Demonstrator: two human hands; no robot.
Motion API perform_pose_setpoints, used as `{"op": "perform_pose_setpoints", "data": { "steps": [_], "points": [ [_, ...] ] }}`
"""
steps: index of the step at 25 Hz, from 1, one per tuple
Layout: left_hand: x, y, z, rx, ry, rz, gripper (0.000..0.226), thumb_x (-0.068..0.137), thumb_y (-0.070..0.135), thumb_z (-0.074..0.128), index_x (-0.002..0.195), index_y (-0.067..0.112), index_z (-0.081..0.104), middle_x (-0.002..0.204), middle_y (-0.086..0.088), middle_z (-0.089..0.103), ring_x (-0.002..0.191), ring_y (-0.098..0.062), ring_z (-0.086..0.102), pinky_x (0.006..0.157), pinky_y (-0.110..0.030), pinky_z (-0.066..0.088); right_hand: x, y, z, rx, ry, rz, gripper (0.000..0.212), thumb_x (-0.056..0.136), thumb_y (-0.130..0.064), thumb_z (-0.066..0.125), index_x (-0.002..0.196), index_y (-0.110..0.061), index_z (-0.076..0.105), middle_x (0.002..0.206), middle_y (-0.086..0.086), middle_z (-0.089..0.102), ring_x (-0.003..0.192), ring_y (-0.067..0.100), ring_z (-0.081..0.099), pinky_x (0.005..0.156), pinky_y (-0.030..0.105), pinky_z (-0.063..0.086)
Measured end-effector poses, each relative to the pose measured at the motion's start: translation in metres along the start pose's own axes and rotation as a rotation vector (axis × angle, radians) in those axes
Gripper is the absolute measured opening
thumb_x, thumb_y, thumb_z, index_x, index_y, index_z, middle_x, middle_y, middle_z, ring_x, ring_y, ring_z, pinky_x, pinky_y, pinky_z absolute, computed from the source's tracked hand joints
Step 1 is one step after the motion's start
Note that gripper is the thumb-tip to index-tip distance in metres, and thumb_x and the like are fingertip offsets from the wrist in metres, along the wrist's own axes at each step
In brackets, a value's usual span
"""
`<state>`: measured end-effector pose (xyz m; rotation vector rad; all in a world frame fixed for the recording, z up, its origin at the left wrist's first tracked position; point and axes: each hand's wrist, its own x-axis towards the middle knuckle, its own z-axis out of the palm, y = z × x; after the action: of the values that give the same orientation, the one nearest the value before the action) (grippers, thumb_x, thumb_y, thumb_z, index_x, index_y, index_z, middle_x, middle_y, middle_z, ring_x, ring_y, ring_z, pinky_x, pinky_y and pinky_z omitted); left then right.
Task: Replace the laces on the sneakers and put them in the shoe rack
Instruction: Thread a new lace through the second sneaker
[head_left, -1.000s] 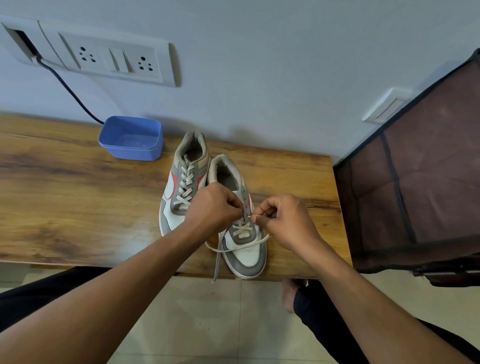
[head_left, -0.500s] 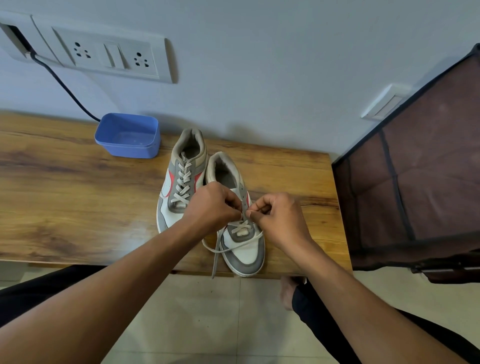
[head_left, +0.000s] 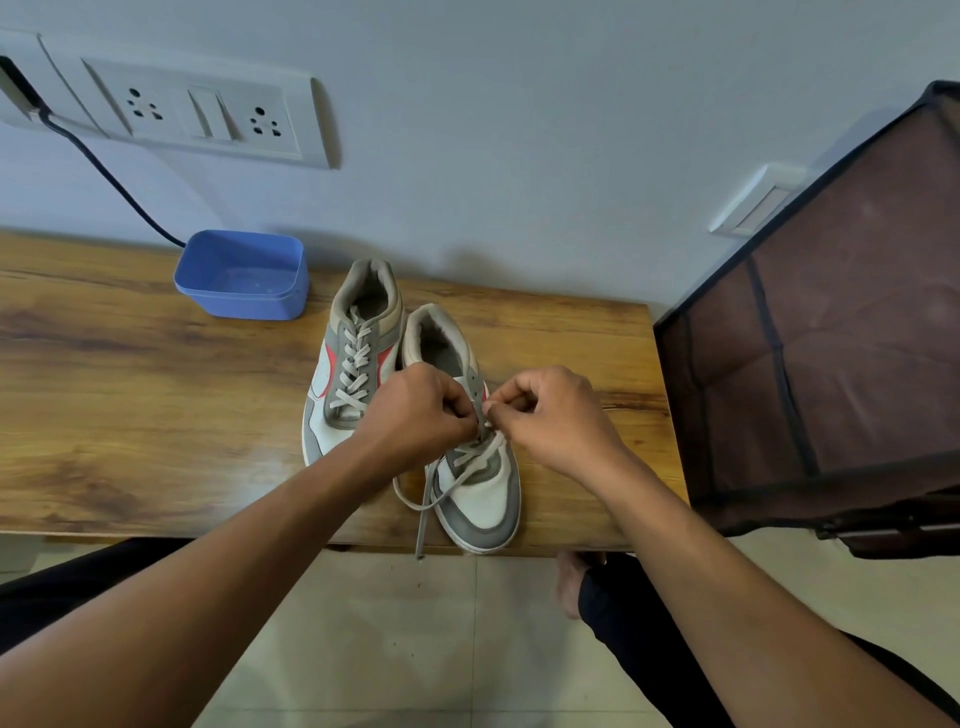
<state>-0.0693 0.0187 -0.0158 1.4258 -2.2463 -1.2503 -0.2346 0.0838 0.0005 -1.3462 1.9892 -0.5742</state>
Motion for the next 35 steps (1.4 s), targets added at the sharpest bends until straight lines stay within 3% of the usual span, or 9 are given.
{"op": "perform_pose_setpoints", "data": {
  "steps": [3,6,9,11,16,22,28,31,35],
  "points": [
    [-0.003,-0.005,0.003,-0.092,0.004,-0.002,0.010,0.083,0.020,0.078,0.073,0.020,0.075,0.069,0.003,0.072,0.070,-0.015,0.070,0.069,-0.047,0.061,0.007,-0.004,-0.002,-0.021,0.001,0.008,0.018,0.087,-0.039,0.083,0.092,-0.024,0.074,0.072,-0.012,0.072,0.059,-0.008,0.066,0.052,0.011,0.045],
    [-0.006,-0.010,0.003,-0.234,-0.026,-0.045,0.013,0.083,0.016,0.077,0.071,0.016,0.072,0.069,-0.002,0.071,0.072,-0.022,0.071,0.072,-0.050,0.061,0.013,-0.004,0.002,0.018,-0.007,0.054,0.027,0.082,-0.040,0.088,0.092,-0.021,0.072,0.075,-0.007,0.075,0.061,-0.001,0.069,0.060,0.023,0.058],
    [-0.006,-0.008,-0.006,-0.357,-0.065,-0.056,0.009,0.087,0.002,0.070,0.078,0.001,0.070,0.078,-0.015,0.072,0.073,-0.024,0.070,0.073,-0.044,0.060,0.015,-0.002,0.003,0.054,0.001,0.072,0.027,0.080,-0.035,0.091,0.090,-0.020,0.071,0.078,-0.003,0.075,0.069,0.008,0.074,0.070,0.034,0.065],
    [-0.004,-0.007,-0.016,-0.407,-0.118,-0.092,0.009,0.090,-0.004,0.065,0.082,-0.008,0.065,0.082,-0.019,0.073,0.073,-0.024,0.071,0.070,-0.033,0.060,0.015,-0.003,0.004,0.034,0.012,0.068,0.024,0.082,-0.031,0.089,0.089,-0.020,0.070,0.075,-0.004,0.074,0.061,0.003,0.071,0.066,0.029,0.062],
    [-0.003,-0.012,-0.022,-0.235,-0.214,-0.155,0.009,0.094,0.007,0.062,0.092,-0.001,0.066,0.072,-0.016,0.070,0.061,-0.021,0.068,0.060,-0.030,0.059,0.013,-0.008,0.008,-0.021,0.012,0.032,0.022,0.086,-0.033,0.085,0.087,-0.021,0.066,0.069,-0.004,0.074,0.059,0.003,0.071,0.066,0.029,0.061],
    [-0.008,-0.007,-0.018,-0.181,-0.111,-0.118,0.017,0.093,0.023,0.072,0.088,0.006,0.071,0.071,-0.011,0.074,0.064,-0.025,0.074,0.061,-0.031,0.063,0.016,-0.011,0.009,-0.051,0.014,0.026,0.033,0.081,-0.035,0.090,0.090,-0.025,0.059,0.075,-0.008,0.070,0.052,-0.004,0.065,0.060,0.024,0.056],
    [-0.006,-0.013,-0.043,-0.224,-0.139,-0.212,0.012,0.086,0.009,0.079,0.087,0.000,0.072,0.073,-0.012,0.075,0.067,-0.021,0.075,0.058,-0.026,0.060,0.021,-0.006,0.012,-0.004,0.024,0.055,0.034,0.078,-0.031,0.088,0.098,-0.023,0.061,0.090,0.000,0.073,0.074,0.017,0.074,0.074,0.045,0.065],
    [-0.008,-0.014,-0.053,-0.358,-0.175,-0.209,0.014,0.086,-0.001,0.075,0.094,-0.009,0.068,0.079,-0.018,0.076,0.075,-0.026,0.077,0.063,-0.030,0.063,0.022,-0.005,0.013,-0.027,0.013,0.037,0.039,0.078,-0.034,0.088,0.104,-0.024,0.061,0.092,-0.002,0.071,0.073,0.014,0.072,0.074,0.043,0.064],
    [-0.006,-0.019,-0.050,-0.346,-0.114,-0.207,0.013,0.086,-0.008,0.072,0.097,-0.001,0.071,0.076,-0.016,0.076,0.075,-0.028,0.077,0.068,-0.033,0.064,0.026,-0.004,0.015,-0.036,0.023,0.049,0.038,0.075,-0.037,0.087,0.100,-0.026,0.061,0.092,-0.002,0.071,0.079,0.017,0.072,0.075,0.046,0.064]
  ]
}}
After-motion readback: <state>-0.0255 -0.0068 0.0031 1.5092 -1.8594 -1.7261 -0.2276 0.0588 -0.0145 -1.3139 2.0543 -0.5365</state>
